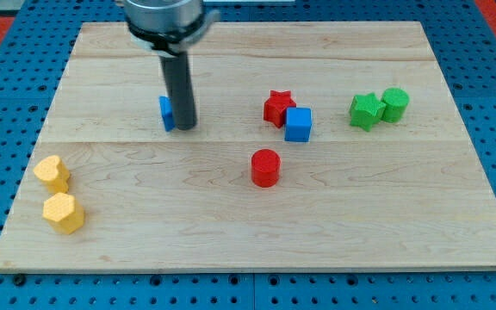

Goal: Slide the blue triangle towards the top

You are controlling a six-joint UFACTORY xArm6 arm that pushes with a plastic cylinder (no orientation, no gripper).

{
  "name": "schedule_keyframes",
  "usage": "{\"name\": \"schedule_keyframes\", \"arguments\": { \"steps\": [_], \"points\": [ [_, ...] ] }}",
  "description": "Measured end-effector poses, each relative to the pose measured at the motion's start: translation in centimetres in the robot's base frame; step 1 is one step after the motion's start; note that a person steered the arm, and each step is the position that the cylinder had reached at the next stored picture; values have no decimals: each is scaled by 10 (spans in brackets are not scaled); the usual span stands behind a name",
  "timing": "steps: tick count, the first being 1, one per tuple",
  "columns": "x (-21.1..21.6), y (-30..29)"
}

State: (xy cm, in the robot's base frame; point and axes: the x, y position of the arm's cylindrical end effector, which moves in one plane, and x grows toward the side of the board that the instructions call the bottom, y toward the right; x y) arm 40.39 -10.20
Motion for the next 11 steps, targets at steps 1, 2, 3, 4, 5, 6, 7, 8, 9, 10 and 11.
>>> {"name": "schedule_keyframes", "arguments": {
  "steps": [1,2,3,4,5,6,7,8,9,10,11],
  "points": [
    [5,-43],
    [-17,-86],
    [-52,-54],
    [-15,-44],
    [32,-44],
    [10,-13],
    [-46,-14],
    [-79,-1],
    [-98,-36],
    [-117,-50],
    [-152,-19]
  ]
}}
